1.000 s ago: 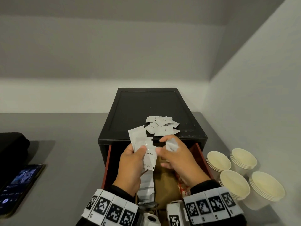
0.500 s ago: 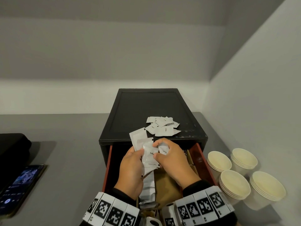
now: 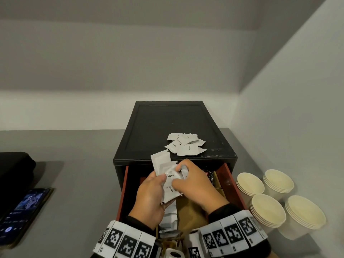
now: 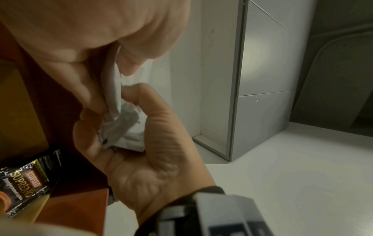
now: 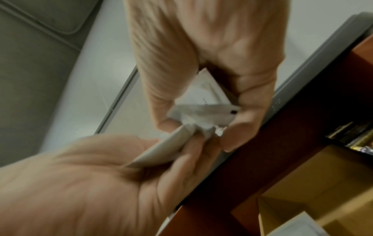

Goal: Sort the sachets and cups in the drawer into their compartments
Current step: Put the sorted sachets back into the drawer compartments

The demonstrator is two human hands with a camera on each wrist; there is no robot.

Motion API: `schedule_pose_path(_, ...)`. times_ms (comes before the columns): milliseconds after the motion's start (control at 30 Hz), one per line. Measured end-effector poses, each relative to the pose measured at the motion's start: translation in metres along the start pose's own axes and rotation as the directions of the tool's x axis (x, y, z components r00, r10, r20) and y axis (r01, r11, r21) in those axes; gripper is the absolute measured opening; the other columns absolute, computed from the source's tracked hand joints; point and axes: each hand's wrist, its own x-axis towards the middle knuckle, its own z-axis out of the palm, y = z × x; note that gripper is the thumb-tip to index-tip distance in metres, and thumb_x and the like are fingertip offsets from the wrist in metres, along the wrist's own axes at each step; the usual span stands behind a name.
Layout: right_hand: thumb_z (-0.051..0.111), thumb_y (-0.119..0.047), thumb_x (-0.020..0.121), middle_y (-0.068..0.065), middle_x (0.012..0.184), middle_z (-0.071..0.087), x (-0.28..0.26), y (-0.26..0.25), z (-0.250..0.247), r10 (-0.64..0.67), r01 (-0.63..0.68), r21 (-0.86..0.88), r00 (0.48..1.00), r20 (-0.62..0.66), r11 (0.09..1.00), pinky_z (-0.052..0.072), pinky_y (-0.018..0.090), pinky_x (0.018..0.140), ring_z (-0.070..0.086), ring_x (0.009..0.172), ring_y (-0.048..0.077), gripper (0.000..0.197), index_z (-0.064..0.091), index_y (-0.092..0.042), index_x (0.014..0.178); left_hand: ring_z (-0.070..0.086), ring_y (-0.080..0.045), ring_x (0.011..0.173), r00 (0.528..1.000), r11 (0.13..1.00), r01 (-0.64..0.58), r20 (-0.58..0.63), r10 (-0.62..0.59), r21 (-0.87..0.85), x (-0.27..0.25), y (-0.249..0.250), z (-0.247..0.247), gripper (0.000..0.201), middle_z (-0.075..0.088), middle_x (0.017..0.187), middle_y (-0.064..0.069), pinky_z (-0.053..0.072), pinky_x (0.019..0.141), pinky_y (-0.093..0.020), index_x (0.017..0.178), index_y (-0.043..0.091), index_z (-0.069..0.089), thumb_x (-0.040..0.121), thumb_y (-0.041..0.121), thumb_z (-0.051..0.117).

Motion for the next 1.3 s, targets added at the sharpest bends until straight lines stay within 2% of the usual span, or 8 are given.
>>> schedule_pose_path(133,0.043,-0.007,0.091,0.004,0.086,0.058,0.002,-0.002,-0.009,0.129,-0.100,0.291,0.988,-0.083,0.951,0.048,0.020,0.052,0.053,0.068,0.012,0.019,0.051,-0.024,0.094,0.064,-0.031,0.099,1.000,1.000,0.000,-0.019,-0.001,-0.020,0.001,0.003,-0.005,0.024,0.070,0.104,-0.012,0.051,0.089,-0.047,0.109,0.019,0.062,0.097,0.010,0.043)
schedule_pose_path(267,0.040,-0.007,0.095,0.010,0.099,0.059,0.003,-0.003,-0.019,0.142,-0.070,0.447,0.981,-0.131,0.892,0.052,0.021,0.058,0.058,0.081,0.016,0.031,0.050,-0.036,0.095,0.064,-0.028,0.100,1.000,1.000,-0.018,-0.013,0.018,-0.018,0.003,0.003,-0.007,0.021,0.070,0.104,-0.010,0.054,0.081,-0.042,0.104,0.022,0.062,0.097,0.011,0.046)
schedule_pose_path(467,0.055,-0.025,0.093,-0.004,0.105,0.052,-0.002,-0.001,-0.020,-0.053,0.073,0.295,0.996,-0.074,0.953,0.050,0.013,0.060,0.056,0.082,0.008,0.019,0.050,-0.042,0.101,0.067,-0.035,0.094,0.998,0.999,-0.039,0.053,0.037,0.027,0.005,-0.001,-0.009,0.022,0.071,0.101,-0.018,0.055,0.078,-0.045,0.110,0.011,0.064,0.094,0.004,0.050)
schedule_pose_path(700,0.065,-0.003,0.082,-0.008,0.099,0.059,-0.002,-0.002,-0.024,-0.114,0.130,0.173,0.989,-0.099,0.976,0.042,0.004,0.057,0.056,0.081,0.004,0.030,0.062,-0.028,0.098,0.069,-0.029,0.083,0.992,0.994,-0.052,0.118,0.041,0.095,0.007,-0.002,-0.013,0.017,0.073,0.096,-0.016,0.057,0.068,-0.039,0.105,0.009,0.065,0.090,0.010,0.058)
schedule_pose_path(800,0.063,0.000,0.083,-0.012,0.097,0.057,-0.001,-0.002,-0.027,-0.110,0.163,0.277,0.974,-0.197,0.947,0.045,0.005,0.058,0.057,0.084,0.004,0.033,0.058,-0.031,0.092,0.068,-0.032,0.089,0.995,0.995,-0.054,0.082,0.047,0.086,0.011,-0.001,-0.015,0.019,0.072,0.097,-0.017,0.057,0.071,-0.041,0.108,0.006,0.063,0.092,0.014,0.056)
schedule_pose_path(967,0.054,0.011,0.085,-0.015,0.098,0.055,0.002,0.003,-0.025,-0.017,0.183,0.586,0.961,-0.277,0.790,0.054,0.016,0.060,0.060,0.089,0.014,0.042,0.055,-0.029,0.098,0.066,-0.022,0.069,0.994,0.995,-0.056,0.097,0.048,0.080,0.013,0.000,-0.016,0.016,0.071,0.083,-0.014,0.055,0.054,-0.030,0.101,0.001,0.063,0.091,0.013,0.057)
schedule_pose_path(1100,0.054,0.014,0.083,-0.002,0.105,0.058,0.004,0.008,-0.015,0.006,0.168,0.684,0.970,-0.244,0.710,0.057,0.024,0.067,0.060,0.102,0.020,0.042,0.053,-0.026,0.098,0.063,-0.024,0.077,0.987,0.993,-0.088,0.143,0.076,0.078,0.012,-0.004,-0.012,0.016,0.071,0.089,-0.013,0.050,0.068,-0.034,0.103,0.007,0.065,0.089,0.012,0.059)
schedule_pose_path(1300,0.059,0.006,0.082,0.009,0.097,0.065,0.001,0.012,-0.007,0.016,0.074,0.607,0.990,-0.142,0.791,0.050,0.017,0.054,0.064,0.082,0.017,0.029,0.057,-0.017,0.099,0.069,-0.011,0.067,0.973,0.991,-0.122,0.192,0.131,-0.059,0.013,-0.001,-0.009,0.015,0.074,0.083,-0.006,0.055,0.054,-0.021,0.103,0.010,0.064,0.090,0.008,0.056)
